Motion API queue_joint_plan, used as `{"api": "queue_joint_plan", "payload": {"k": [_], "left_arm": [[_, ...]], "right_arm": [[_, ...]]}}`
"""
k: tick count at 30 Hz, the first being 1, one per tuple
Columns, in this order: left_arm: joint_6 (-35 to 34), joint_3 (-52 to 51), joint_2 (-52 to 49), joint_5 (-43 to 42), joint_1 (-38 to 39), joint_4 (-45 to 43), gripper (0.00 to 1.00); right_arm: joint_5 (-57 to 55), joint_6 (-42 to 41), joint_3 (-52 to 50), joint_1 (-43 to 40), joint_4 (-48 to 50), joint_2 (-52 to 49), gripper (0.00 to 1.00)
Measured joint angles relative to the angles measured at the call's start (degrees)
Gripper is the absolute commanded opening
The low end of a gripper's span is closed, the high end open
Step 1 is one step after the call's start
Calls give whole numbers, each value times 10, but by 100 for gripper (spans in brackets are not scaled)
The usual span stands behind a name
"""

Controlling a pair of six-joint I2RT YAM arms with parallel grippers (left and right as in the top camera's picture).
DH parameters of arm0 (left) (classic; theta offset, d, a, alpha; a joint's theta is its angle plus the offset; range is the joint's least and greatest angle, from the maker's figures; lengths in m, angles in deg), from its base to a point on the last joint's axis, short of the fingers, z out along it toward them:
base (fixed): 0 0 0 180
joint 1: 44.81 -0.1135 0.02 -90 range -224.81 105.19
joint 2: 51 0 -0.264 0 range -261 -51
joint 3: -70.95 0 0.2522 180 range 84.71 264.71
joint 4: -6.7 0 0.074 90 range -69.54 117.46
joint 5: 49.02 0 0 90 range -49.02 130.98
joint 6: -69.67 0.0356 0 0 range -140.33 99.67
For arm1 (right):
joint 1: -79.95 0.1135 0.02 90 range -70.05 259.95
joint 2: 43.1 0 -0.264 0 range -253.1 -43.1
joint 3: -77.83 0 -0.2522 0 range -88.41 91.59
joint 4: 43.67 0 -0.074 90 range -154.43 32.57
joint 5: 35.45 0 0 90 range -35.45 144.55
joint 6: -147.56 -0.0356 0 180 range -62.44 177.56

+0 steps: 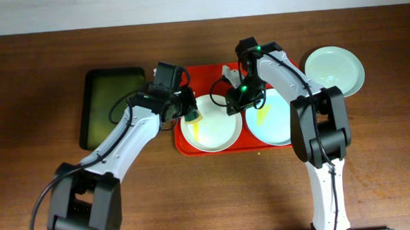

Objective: Clean dirty plates on tray and stack at the side
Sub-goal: 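Hold the white plate with the right gripper and scrub it with the sponge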

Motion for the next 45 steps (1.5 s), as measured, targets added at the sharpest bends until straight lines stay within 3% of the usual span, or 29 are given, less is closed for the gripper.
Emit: {"api": "queue_joint_plan", "payload": {"k": [5,17,26,32,39,45], "left_arm": [[2,0,-28,-20,3,-7,0],[10,0,-104,-61,46,-60,0],[10,14,-117,106,59,-10,0],[12,5,-56,186,52,8,0],[-49,4,-38,33,54,0,0],[-63,7,-117,9,76,-23,0]], "right_arm": [[-21,-53,-2,0,-29,-1,23],[-26,-91,-3,0,-22,-1,19],[-23,-97,-3,1,-15,-1,19],[-27,-98,-3,2,-15,-1,19],[-28,-98,-3,2,-12,-1,19],[-33,-98,-3,3,-9,-1,19]]}}
